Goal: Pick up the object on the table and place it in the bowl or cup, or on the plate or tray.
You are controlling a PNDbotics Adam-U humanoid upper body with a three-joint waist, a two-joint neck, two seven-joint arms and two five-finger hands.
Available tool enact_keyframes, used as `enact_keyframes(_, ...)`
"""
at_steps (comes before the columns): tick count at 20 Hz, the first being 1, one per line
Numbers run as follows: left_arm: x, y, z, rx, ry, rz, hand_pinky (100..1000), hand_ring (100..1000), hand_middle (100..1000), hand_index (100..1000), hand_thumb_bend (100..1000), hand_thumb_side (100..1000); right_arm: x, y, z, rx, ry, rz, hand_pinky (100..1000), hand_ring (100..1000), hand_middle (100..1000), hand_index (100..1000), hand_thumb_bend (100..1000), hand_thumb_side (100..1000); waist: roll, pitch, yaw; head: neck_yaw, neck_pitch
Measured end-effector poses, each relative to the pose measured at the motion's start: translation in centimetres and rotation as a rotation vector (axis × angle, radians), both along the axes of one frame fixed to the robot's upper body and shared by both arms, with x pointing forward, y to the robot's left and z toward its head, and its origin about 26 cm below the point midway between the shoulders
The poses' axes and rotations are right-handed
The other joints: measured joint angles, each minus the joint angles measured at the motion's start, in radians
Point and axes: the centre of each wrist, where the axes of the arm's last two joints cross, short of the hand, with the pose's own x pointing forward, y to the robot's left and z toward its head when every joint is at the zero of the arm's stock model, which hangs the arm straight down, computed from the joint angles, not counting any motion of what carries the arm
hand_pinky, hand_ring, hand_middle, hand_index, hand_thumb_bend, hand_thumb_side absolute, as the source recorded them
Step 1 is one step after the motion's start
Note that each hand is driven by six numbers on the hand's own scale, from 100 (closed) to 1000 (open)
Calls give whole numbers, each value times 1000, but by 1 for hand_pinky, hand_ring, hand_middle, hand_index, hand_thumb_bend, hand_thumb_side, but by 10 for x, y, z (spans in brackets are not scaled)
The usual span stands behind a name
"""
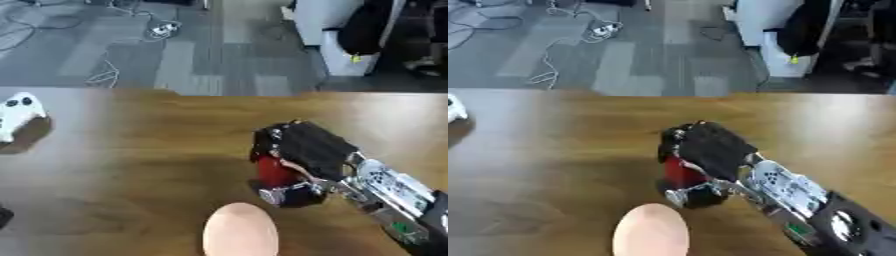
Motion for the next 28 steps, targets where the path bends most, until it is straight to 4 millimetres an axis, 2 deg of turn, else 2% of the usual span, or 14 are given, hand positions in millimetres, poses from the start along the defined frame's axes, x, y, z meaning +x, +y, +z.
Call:
enact_keyframes(5,1,1,3,7,-1,-4,719,989,636,741,100,685,6,6,-10,-3,28,21,100,114,222,424,100,100,-9,-9,4,8,-2)
enact_keyframes(6,1,1,4,10,-2,-5,718,988,636,741,100,707,7,8,-11,-4,31,26,100,114,222,424,140,100,-10,-10,5,10,-2)
enact_keyframes(7,1,2,4,14,-2,-4,718,986,636,741,100,683,8,9,-13,-5,35,30,100,114,223,424,100,100,-12,-10,6,11,-2)
enact_keyframes(16,1,2,7,22,-6,-9,717,991,636,741,100,683,15,18,-24,-12,64,54,100,112,221,426,100,100,-20,-14,4,21,-1)
enact_keyframes(22,1,3,8,30,-6,-6,717,995,636,740,100,683,20,25,-40,-14,98,50,100,109,220,427,107,100,-20,-14,-4,28,5)
enact_keyframes(28,1,4,8,32,1,-1,717,1000,636,740,100,685,23,33,-55,-48,129,61,100,132,238,438,124,160,-20,-23,-14,28,10)
